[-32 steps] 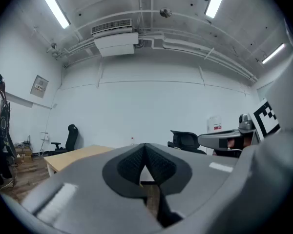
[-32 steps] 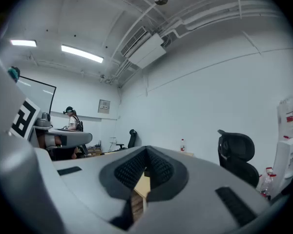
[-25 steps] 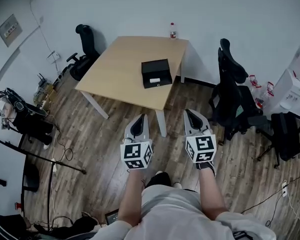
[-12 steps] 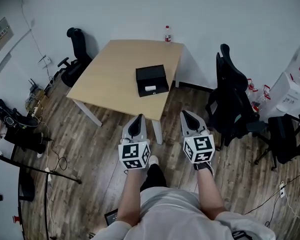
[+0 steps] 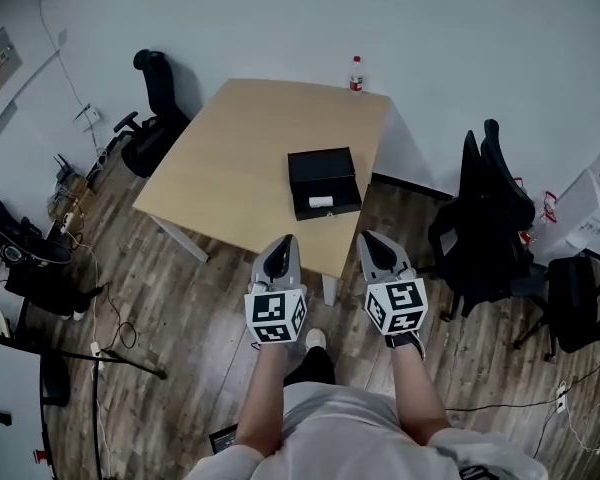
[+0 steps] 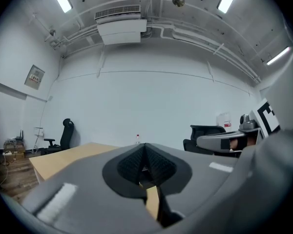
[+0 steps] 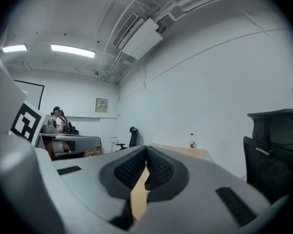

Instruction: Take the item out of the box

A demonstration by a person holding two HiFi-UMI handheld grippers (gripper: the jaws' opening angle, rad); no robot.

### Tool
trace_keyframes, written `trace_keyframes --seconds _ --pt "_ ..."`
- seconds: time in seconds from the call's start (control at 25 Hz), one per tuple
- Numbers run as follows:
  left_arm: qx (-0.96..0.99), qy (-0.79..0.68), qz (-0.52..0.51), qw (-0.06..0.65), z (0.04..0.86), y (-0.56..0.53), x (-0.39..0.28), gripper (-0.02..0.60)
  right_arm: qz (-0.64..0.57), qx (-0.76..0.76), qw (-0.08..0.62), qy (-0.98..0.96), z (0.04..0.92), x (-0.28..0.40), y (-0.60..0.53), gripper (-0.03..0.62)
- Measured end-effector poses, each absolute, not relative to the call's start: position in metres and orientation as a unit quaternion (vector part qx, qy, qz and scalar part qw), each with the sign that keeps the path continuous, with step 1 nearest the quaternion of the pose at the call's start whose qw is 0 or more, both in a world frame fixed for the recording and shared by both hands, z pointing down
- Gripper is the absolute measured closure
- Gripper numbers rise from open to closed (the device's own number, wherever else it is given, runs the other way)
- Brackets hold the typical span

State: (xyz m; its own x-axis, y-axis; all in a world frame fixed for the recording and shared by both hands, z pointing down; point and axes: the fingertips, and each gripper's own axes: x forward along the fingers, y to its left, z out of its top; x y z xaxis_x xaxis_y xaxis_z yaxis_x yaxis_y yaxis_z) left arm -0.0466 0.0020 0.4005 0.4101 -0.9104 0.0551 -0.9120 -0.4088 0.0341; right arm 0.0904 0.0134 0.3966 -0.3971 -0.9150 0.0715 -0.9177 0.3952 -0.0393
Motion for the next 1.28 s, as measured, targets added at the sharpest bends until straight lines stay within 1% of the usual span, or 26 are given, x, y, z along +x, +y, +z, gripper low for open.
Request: trace_keyframes --seconds 0.24,0.6,0.92,1.12,1.28 --pt "0.837 -0.545 0.014 0.051 0.417 -0.057 -0.075 0.572 0.038 0.541 0.038 -0.839 0.406 0.059 -0.047 0.58" --pt "0.847 -0.53 0.007 0.037 0.413 -0.132 -0.1 0.572 0.019 0.547 0.037 -0.836 0.403 0.027 -0.119 0.58" --pt "0.855 -0.516 0.014 0.052 0.433 -0.178 -0.091 0.572 0.031 0.551 0.073 -0.831 0.431 0.035 -0.163 0.58" --pt "0.859 -0.508 0.02 0.052 0.447 -0.215 -0.073 0.572 0.042 0.543 0.095 -0.833 0.457 0.049 -0.198 0.58" --pt "0.855 -0.513 0.031 0.068 0.463 -0.243 -0.067 0.572 0.047 0.523 0.113 -0.844 0.472 0.047 -0.226 0.58"
